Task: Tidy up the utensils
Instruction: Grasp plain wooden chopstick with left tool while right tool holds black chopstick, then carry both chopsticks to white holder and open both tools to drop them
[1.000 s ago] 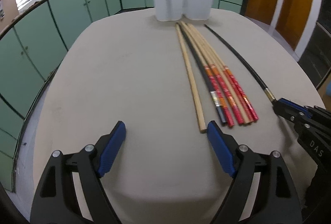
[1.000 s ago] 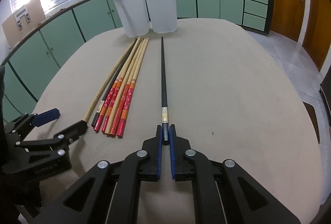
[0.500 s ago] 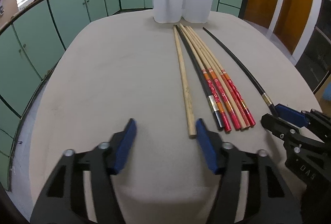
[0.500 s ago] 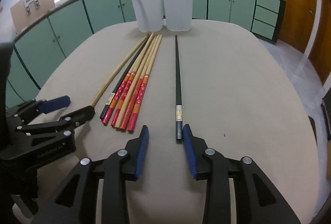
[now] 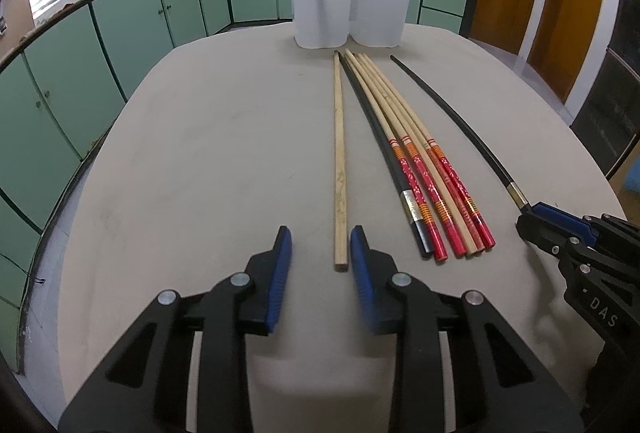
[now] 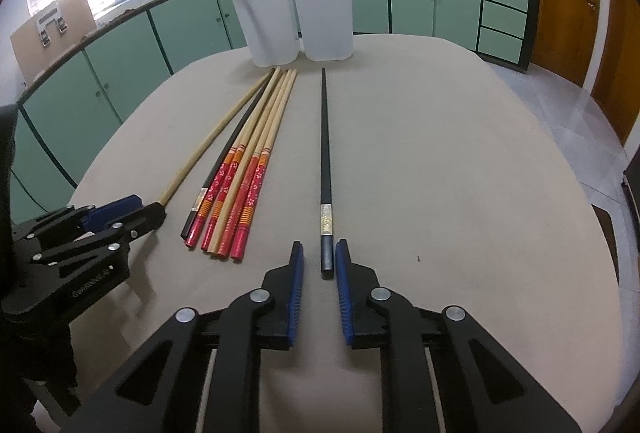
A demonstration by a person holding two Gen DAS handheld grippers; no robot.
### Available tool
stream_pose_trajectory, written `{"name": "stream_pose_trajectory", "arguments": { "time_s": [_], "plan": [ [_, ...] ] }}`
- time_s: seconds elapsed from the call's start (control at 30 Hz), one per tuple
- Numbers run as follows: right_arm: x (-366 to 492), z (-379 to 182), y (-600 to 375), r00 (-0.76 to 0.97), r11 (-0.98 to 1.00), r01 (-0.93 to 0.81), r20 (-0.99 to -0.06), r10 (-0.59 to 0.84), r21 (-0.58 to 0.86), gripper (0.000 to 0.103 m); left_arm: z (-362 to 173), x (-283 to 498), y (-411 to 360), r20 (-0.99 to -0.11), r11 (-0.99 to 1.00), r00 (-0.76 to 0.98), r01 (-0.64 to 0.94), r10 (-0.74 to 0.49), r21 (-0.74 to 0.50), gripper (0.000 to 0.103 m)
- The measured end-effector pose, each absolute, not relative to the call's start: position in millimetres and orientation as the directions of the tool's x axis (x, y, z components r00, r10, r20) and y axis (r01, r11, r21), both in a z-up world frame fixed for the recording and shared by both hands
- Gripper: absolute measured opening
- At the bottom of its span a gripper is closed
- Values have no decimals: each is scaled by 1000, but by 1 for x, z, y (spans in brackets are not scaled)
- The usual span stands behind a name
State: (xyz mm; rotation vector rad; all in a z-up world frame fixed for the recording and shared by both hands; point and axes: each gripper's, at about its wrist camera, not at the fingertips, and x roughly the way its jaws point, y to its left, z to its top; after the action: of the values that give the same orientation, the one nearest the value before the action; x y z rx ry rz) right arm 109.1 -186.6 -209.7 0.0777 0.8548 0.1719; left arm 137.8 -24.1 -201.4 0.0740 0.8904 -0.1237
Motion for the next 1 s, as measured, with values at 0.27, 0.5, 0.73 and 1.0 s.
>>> {"name": "stream_pose_trajectory", "arguments": {
  "time_s": [0.27,0.5,0.73,1.0],
  "plan": [
    [108,-208,-192,648,984,-112,-740,180,142,6,-199,135,-26,-773,988,628,157,-95,6,6],
    [103,-193,-206,663,980,-100,-723,193,170,6,-180,125,-24,-746,984,658,176,-105,17,6],
    [98,-154,-221,721,980,-99,-667,191,174,6,-132,111,-20,-697,979,705,205,-132,21,6],
    [99,-94,-228,799,977,-134,-565,205,165,6,-72,105,-10,-596,978,785,210,-169,0,6]
  ]
}}
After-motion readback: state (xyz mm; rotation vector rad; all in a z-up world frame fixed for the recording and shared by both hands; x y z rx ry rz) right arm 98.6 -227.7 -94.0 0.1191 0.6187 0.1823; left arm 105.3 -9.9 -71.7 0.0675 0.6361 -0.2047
